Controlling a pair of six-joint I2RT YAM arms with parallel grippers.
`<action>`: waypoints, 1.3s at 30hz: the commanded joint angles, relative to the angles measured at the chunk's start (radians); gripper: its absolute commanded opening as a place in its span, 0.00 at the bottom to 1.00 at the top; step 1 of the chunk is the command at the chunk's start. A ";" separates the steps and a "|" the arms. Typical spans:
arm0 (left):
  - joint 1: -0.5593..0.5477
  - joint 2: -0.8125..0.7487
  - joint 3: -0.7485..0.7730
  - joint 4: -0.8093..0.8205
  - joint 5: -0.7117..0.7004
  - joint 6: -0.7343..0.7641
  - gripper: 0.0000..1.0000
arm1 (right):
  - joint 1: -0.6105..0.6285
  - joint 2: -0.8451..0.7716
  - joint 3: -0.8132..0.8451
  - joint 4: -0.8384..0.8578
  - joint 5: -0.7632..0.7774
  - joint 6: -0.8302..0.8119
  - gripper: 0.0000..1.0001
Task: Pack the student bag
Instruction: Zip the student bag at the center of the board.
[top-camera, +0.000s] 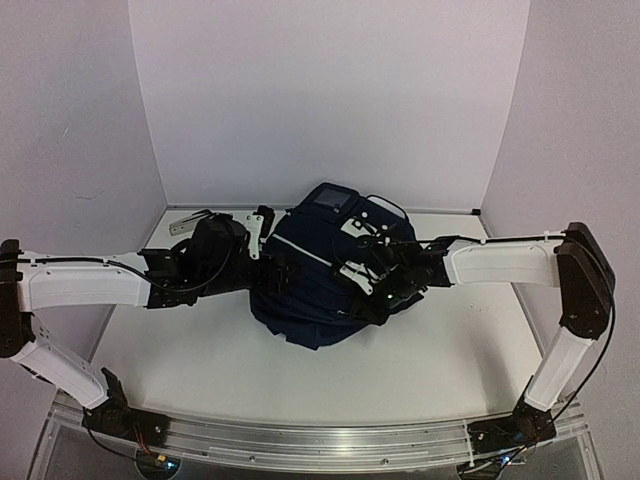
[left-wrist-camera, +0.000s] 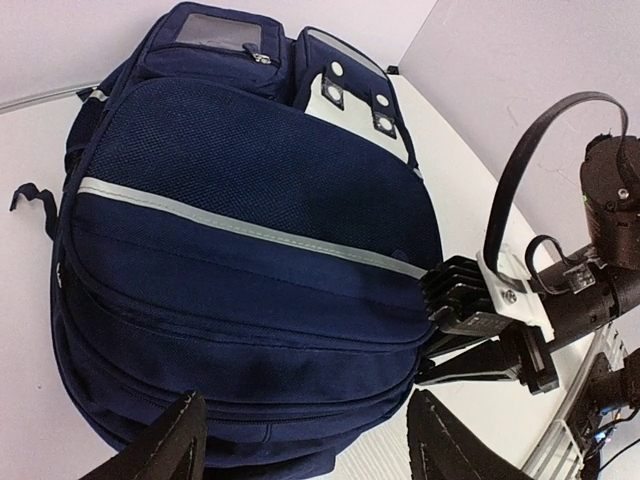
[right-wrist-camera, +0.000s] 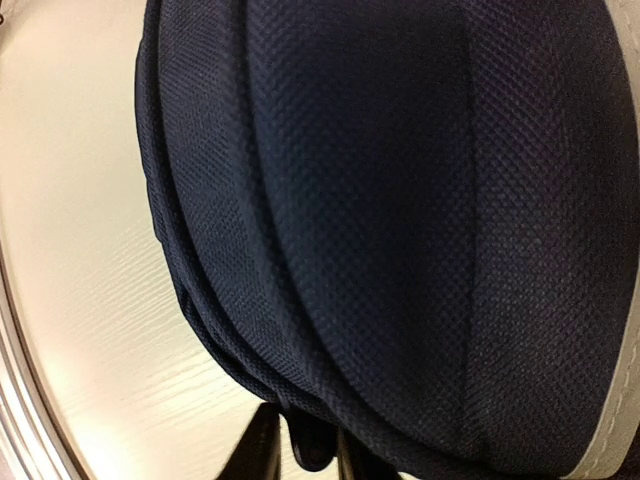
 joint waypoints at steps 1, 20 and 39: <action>0.013 -0.005 0.010 -0.047 -0.008 0.054 0.68 | 0.005 -0.049 0.034 0.025 -0.007 0.027 0.16; 0.048 -0.044 -0.081 -0.064 0.323 0.730 0.56 | -0.117 -0.054 0.088 -0.058 -0.310 0.175 0.00; -0.049 0.191 0.085 -0.006 0.190 1.046 0.52 | -0.146 -0.024 0.076 -0.058 -0.394 0.201 0.00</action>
